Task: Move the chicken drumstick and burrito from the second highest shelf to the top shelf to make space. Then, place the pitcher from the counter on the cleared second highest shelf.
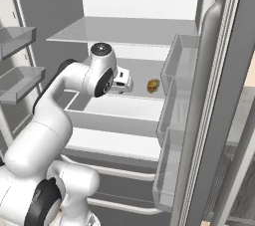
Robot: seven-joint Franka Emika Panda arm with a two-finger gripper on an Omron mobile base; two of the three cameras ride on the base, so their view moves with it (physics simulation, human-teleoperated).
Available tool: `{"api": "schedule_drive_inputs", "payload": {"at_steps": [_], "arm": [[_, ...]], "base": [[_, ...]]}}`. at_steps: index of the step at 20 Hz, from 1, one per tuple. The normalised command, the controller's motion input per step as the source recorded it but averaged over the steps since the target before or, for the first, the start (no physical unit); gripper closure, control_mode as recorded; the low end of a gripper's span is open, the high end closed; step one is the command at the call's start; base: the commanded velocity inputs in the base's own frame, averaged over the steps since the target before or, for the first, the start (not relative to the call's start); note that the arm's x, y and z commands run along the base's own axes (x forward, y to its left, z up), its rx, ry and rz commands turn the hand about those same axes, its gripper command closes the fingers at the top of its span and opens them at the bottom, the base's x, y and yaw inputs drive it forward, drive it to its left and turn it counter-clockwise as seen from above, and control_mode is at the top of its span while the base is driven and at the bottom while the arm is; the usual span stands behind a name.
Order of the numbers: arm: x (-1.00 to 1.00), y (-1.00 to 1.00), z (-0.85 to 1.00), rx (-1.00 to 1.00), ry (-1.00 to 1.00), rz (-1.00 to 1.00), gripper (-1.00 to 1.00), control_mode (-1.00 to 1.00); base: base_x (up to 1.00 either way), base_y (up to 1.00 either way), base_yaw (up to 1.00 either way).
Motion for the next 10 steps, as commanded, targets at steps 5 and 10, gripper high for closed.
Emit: {"api": "schedule_drive_inputs", "payload": {"at_steps": [5,10], "arm": [[0.42,0.0,-0.36,0.0,-0.06,0.03,-1.0,-1.0],[0.58,0.0,-0.06,0.0,0.0,0.03,-1.0,-1.0]], "base": [[0.0,0.0,0.0],[0.0,0.0,0.0]]}}
